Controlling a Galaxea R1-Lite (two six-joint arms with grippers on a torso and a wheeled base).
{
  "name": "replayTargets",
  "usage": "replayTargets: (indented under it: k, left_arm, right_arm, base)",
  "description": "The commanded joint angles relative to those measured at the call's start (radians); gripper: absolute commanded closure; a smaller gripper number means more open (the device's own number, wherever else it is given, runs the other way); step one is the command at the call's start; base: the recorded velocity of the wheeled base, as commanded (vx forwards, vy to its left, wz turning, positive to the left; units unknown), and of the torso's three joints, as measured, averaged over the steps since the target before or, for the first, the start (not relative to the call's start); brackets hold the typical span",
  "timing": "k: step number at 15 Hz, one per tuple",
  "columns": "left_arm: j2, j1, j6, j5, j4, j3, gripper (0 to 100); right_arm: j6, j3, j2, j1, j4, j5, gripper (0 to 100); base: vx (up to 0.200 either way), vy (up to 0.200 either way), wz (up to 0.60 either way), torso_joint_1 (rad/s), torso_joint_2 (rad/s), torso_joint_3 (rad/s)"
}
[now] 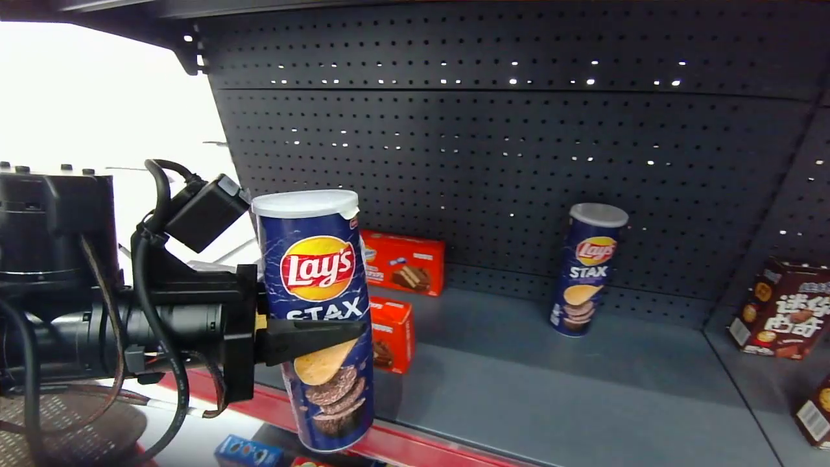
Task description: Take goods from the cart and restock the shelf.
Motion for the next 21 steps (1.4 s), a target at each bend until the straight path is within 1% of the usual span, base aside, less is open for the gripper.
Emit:
replayTargets:
  k: [1,2,9,12,21]
  left_arm:
    - [0.001,-0.007,0.000,0.001,0.000,-0.001,100]
    - [0.001,-0.010,0.000,0.001,0.000,-0.001,100]
    - [0.001,-0.012,0.000,0.001,-0.001,-0.003,100]
    - [0.001,-0.012,0.000,0.001,-0.001,-0.001,100]
    - [0.001,-0.012,0.000,0.001,-0.004,-0.001,100]
  right_arm:
    - [0.000,0.000,0.000,0.000,0.000,0.000,0]
    - [0.000,0.000,0.000,0.000,0.000,0.000,0]
    - [0.000,0.000,0.000,0.000,0.000,0.000,0]
    - [0.000,0.000,0.000,0.000,0.000,0.000,0]
    - [0.000,0.000,0.000,0.000,0.000,0.000,0]
  base:
    - [0.000,0.000,-0.60,0.002,0.00,-0.002]
    - [0.000,0.000,-0.60,0.002,0.00,0.002]
    - [0.000,0.000,0.00,0.000,0.00,0.000]
    - [0.000,0.000,-0.60,0.001,0.00,0.002]
    - [0.000,0.000,0.00,0.000,0.00,0.000]
